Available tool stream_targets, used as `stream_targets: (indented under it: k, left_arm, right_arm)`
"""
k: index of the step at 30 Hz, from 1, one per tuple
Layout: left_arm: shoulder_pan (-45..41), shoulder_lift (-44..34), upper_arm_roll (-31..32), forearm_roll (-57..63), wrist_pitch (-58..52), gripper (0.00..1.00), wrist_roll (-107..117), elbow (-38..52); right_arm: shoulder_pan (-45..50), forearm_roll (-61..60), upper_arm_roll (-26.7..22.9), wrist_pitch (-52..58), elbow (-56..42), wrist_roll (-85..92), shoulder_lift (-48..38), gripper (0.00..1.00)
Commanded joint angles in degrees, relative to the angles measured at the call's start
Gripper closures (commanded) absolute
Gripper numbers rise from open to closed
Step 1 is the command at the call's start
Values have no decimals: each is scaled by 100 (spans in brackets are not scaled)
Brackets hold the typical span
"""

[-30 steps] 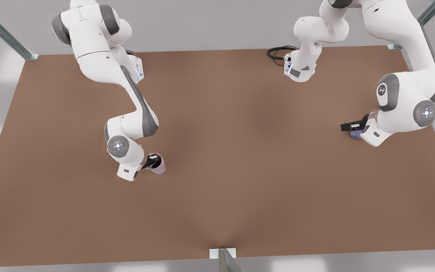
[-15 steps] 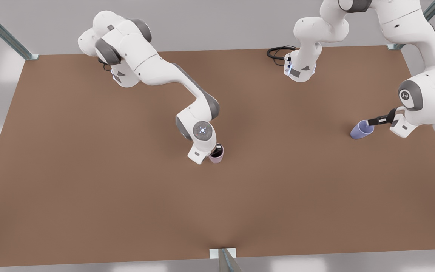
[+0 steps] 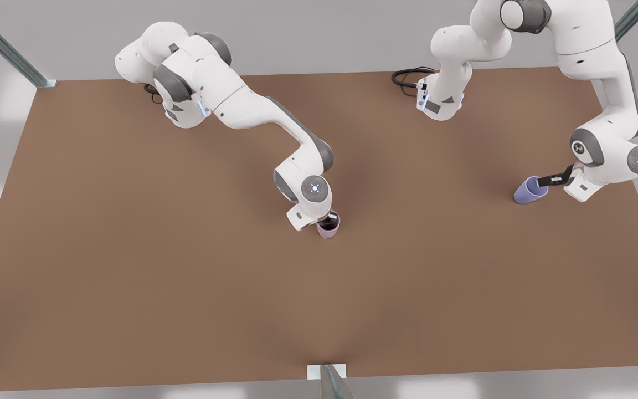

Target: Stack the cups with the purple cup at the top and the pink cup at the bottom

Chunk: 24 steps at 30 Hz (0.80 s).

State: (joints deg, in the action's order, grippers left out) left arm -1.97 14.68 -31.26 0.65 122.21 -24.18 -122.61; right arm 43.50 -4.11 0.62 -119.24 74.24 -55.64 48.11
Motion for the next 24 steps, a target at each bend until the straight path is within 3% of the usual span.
stream_targets:
  k: [1, 13, 15, 17, 18, 19, 20, 24]
  left_arm:
    - [12, 44, -3, -3, 444, 0, -807, 0]
    - [126, 554, -3, -29, 497, 0, -834, -79]
    - [161, 580, -3, -56, 497, 0, -834, -88]
    - [161, 650, 6, -65, 506, 0, -834, -88]
    - [161, 659, 6, -152, 506, 13, -825, -88]
    - [161, 650, 6, -363, 497, 51, -790, -79]
    - [161, 642, 6, -398, 488, 66, -790, -79]
    - [161, 642, 6, -416, 462, 75, -798, -79]
  right_arm:
    - [0, -28, 0, -64, 11, -1810, -38, 0]
    - [-193, -142, -62, 33, 319, -1450, -891, 0]
    - [-465, -160, -62, 269, 644, -800, -1444, 0]
    - [-993, -274, -158, 1253, 662, 851, -2121, 0]
    - [-1353, -239, -176, 1632, 662, 1827, -2419, 0]
    - [-1792, -90, -193, 1992, 662, 3066, -2675, 0]
    - [-2047, 209, -281, 2115, 662, 4033, -2807, 0]
    - [-3058, 763, -317, 2160, 881, 5714, -3413, 0]
